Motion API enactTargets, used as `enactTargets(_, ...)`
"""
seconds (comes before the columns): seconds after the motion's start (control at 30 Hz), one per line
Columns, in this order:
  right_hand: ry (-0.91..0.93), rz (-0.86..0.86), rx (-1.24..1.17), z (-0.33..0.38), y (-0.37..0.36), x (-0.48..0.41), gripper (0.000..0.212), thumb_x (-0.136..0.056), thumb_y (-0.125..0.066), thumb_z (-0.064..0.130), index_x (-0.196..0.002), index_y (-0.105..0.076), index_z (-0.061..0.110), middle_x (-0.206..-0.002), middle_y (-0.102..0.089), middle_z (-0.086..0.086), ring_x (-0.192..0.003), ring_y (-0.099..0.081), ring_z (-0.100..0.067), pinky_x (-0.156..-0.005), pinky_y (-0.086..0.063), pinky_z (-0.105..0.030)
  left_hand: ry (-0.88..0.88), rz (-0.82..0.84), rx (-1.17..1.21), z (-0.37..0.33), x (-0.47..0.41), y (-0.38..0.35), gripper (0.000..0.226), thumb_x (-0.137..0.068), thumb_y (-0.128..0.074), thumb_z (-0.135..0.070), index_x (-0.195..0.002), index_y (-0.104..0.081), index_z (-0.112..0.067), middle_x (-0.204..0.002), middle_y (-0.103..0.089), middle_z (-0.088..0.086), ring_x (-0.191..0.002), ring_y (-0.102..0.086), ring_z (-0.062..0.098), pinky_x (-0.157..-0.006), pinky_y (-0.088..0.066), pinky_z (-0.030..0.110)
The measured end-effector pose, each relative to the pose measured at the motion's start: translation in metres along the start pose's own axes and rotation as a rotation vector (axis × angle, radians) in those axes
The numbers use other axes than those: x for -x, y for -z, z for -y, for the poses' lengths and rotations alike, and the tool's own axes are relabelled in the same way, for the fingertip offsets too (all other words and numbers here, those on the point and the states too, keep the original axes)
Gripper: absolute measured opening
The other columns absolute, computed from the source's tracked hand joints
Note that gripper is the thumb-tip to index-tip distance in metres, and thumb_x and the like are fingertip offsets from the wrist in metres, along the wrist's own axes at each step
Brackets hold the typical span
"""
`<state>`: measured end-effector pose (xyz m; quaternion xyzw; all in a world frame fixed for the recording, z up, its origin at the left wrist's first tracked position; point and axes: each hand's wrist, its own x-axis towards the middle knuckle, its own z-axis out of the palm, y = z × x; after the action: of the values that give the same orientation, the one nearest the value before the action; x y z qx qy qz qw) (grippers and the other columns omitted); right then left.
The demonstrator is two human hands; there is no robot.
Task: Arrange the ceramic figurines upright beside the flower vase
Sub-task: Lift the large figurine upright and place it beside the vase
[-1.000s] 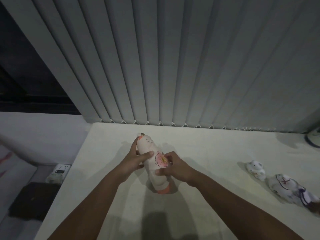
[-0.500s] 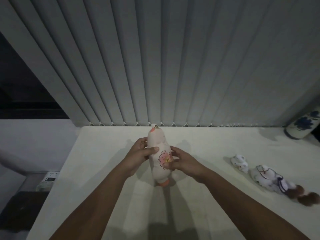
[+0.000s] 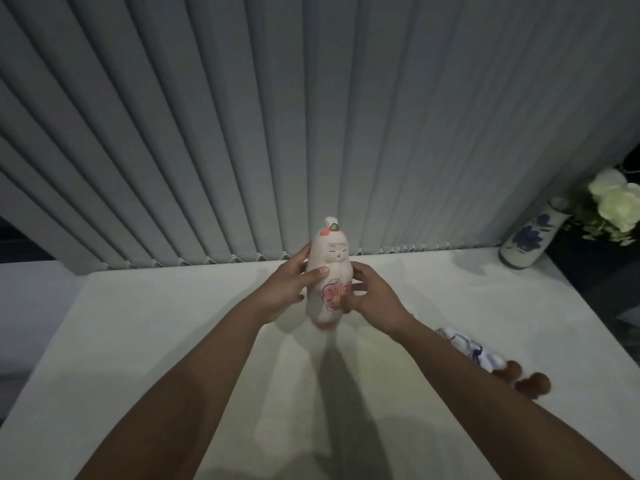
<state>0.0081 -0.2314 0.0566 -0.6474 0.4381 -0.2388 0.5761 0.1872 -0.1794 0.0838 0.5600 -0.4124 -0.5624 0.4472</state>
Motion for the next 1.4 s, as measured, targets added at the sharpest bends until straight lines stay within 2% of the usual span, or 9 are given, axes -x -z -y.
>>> enactTargets(0.13,-0.001,-0.027,0.041,-0.010,0.034,-0.011,0.056,-0.071,-0.075,0.004,-0.117,-0.057,0.031,-0.118,-0.066,0.005,-0.103,-0.064,-0.024,-0.078,-0.059,-0.040,0.017,0.048,-0.058,-0.005,-0.018,-0.021,0.053,-0.092,-0.060,-0.027,-0.132,-0.039,-0.054,-0.131,-0.060,0.001,-0.121,-0.057,0.023,-0.102,-0.045,0.054)
enactTargets(0.3,-0.005,-0.034,0.133,-0.017,0.064,-0.017,0.067,-0.070,-0.078,0.009,-0.127,-0.054,0.032,-0.113,-0.068,0.004,-0.093,-0.070,-0.015,-0.081,-0.058,-0.034,0.032,0.060,-0.055,-0.007,-0.041,-0.046,0.055,-0.094,-0.057,-0.021,-0.134,-0.038,-0.053,-0.133,-0.058,0.001,-0.122,-0.056,0.022,-0.102,-0.045,0.050)
enactTargets(0.43,0.002,-0.046,0.222,-0.019,0.079,-0.016,0.070,-0.073,-0.077,0.011,-0.133,-0.048,0.033,-0.106,-0.066,0.008,-0.088,-0.067,-0.010,-0.072,-0.051,-0.020,0.055,0.082,-0.055,-0.002,-0.057,-0.060,0.055,-0.094,-0.057,-0.018,-0.135,-0.039,-0.049,-0.132,-0.060,0.001,-0.122,-0.056,0.024,-0.104,-0.043,0.054)
enactTargets(0.57,-0.025,-0.074,0.278,-0.029,0.085,-0.019,0.072,-0.071,-0.078,0.019,-0.132,-0.045,0.038,-0.110,-0.066,0.008,-0.092,-0.067,-0.014,-0.085,-0.053,-0.032,0.085,0.068,-0.028,0.003,-0.068,-0.068,0.054,-0.093,-0.056,-0.014,-0.130,-0.043,-0.051,-0.119,-0.064,-0.005,-0.121,-0.056,0.026,-0.106,-0.040,0.056)
enactTargets(0.67,-0.048,-0.104,0.299,-0.036,0.085,-0.021,0.071,-0.065,-0.078,0.028,-0.126,-0.046,0.045,-0.105,-0.065,0.014,-0.093,-0.067,-0.011,-0.090,-0.052,-0.036,0.111,0.077,-0.024,0.006,-0.074,-0.069,0.056,-0.092,-0.058,-0.013,-0.133,-0.042,-0.049,-0.125,-0.062,0.000,-0.122,-0.056,0.025,-0.106,-0.041,0.053)
enactTargets(0.93,-0.063,-0.180,0.287,-0.040,0.080,-0.016,0.065,-0.065,-0.079,0.028,-0.120,-0.048,0.043,-0.103,-0.066,0.012,-0.090,-0.066,-0.011,-0.070,-0.047,-0.021,0.140,0.121,-0.009,0.019,-0.087,-0.062,0.060,-0.089,-0.063,-0.014,-0.135,-0.042,-0.046,-0.132,-0.061,0.002,-0.122,-0.056,0.024,-0.108,-0.037,0.058)
enactTargets(1.1,-0.064,-0.073,0.294,-0.038,0.088,-0.022,0.062,-0.069,-0.079,0.014,-0.115,-0.041,0.029,-0.113,-0.056,0.005,-0.102,-0.060,-0.020,-0.072,-0.052,-0.030,0.123,0.175,-0.083,0.020,-0.087,-0.056,0.063,-0.081,-0.070,-0.025,-0.132,-0.044,-0.050,-0.132,-0.059,-0.009,-0.123,-0.055,0.016,-0.104,-0.042,0.043)
enactTargets(1.23,-0.079,0.033,0.344,-0.033,0.100,-0.031,0.063,-0.069,-0.081,0.007,-0.113,-0.038,0.021,-0.124,-0.052,0.004,-0.110,-0.057,-0.020,-0.080,-0.052,-0.031,0.065,0.067,-0.113,0.025,-0.083,-0.058,0.054,-0.082,-0.073,-0.019,-0.131,-0.051,-0.027,-0.124,-0.064,-0.002,-0.110,-0.063,0.013,-0.082,-0.051,0.021)
enactTargets(1.4,-0.110,0.131,0.385,-0.029,0.112,-0.038,0.068,-0.070,-0.082,0.009,-0.122,-0.040,0.019,-0.120,-0.057,0.004,-0.095,-0.063,-0.014,-0.069,-0.051,-0.023,0.015,-0.111,-0.160,0.048,-0.074,-0.063,0.049,-0.073,-0.081,-0.020,-0.114,-0.054,-0.019,-0.117,-0.064,0.004,-0.109,-0.061,0.020,-0.088,-0.052,0.030)
